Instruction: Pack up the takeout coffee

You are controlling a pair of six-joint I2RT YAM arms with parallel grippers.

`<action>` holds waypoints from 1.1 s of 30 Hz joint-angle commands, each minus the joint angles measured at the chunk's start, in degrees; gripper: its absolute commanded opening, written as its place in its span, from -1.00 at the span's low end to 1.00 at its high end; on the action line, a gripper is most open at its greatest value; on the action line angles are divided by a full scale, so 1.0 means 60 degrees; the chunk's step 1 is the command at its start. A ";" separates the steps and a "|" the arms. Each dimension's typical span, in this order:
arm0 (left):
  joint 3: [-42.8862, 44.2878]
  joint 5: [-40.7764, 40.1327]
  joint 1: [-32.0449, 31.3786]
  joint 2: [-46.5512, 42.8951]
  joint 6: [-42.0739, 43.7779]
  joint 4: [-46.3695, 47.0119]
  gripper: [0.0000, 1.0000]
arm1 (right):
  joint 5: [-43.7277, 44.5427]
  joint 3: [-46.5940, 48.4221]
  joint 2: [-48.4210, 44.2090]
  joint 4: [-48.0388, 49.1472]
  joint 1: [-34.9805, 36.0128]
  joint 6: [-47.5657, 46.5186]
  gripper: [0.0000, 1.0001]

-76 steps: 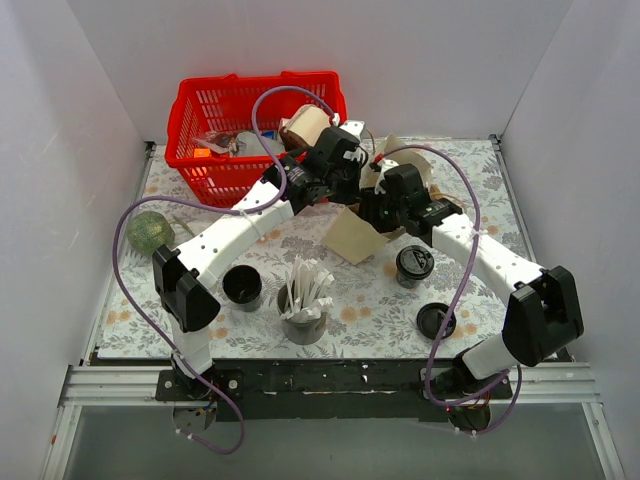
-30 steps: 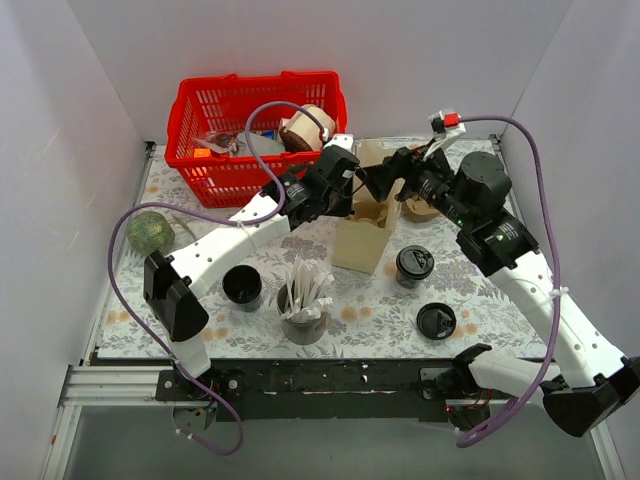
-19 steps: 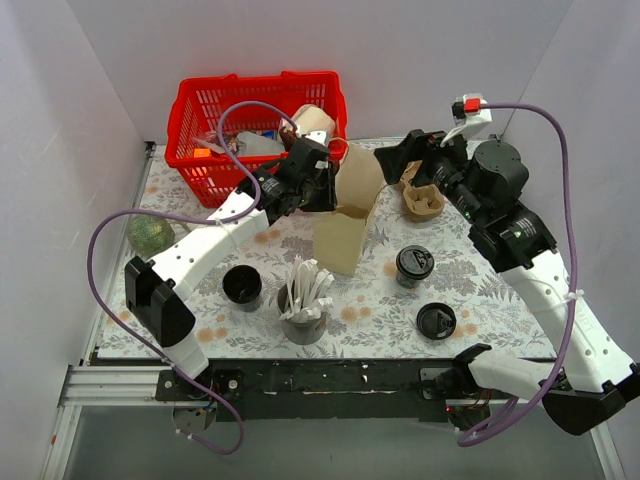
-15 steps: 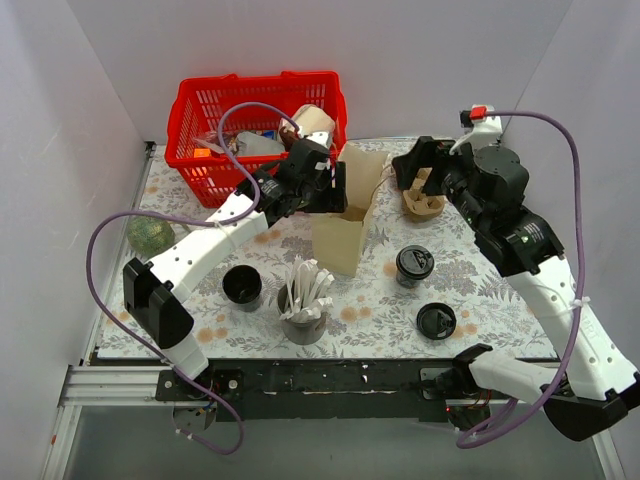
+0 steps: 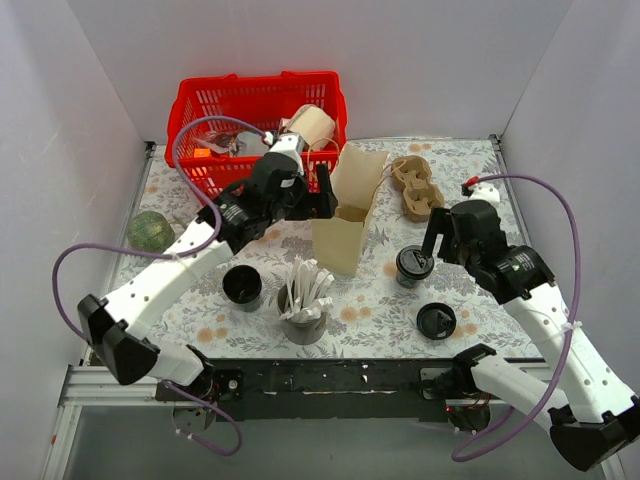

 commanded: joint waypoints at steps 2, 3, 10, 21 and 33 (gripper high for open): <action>-0.1087 -0.0228 -0.0021 -0.2153 -0.0012 0.1340 0.96 | -0.0804 -0.0890 -0.0192 0.0000 -0.0149 0.0780 0.76; -0.1251 -0.0184 -0.0021 -0.2388 -0.0011 0.1415 0.96 | -0.0908 -0.0993 -0.0104 0.0044 -0.0193 0.0765 0.74; -0.2409 -0.0198 -0.0021 -0.3694 -0.0055 0.1562 0.96 | -0.2618 -0.1271 0.0833 0.0658 -0.1684 -0.0682 0.40; -0.3068 0.0007 -0.0021 -0.4046 -0.0085 0.1737 0.96 | -0.6094 -0.2033 0.1641 0.2007 -0.4264 -0.2383 0.34; -0.3288 0.0505 -0.0021 -0.3782 -0.0260 0.2089 0.96 | -0.6959 -0.2414 0.2196 0.2666 -0.4529 -0.2956 0.13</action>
